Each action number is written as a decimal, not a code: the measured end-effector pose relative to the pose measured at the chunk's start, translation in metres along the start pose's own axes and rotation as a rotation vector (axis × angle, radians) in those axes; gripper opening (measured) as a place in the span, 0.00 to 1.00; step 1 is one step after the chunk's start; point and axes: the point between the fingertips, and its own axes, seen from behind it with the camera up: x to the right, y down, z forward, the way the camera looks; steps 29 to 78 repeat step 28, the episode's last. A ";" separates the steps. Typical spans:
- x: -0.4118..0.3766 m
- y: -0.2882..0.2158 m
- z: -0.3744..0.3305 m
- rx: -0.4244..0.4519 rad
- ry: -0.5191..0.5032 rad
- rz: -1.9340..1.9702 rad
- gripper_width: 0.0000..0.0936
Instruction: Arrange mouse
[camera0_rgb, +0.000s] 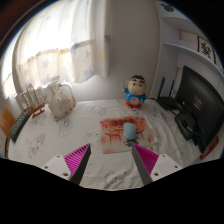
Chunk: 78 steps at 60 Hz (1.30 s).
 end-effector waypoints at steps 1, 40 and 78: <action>-0.003 0.000 -0.002 0.000 0.003 0.001 0.91; -0.027 0.012 -0.005 -0.020 -0.025 -0.005 0.91; -0.027 0.012 -0.005 -0.020 -0.025 -0.005 0.91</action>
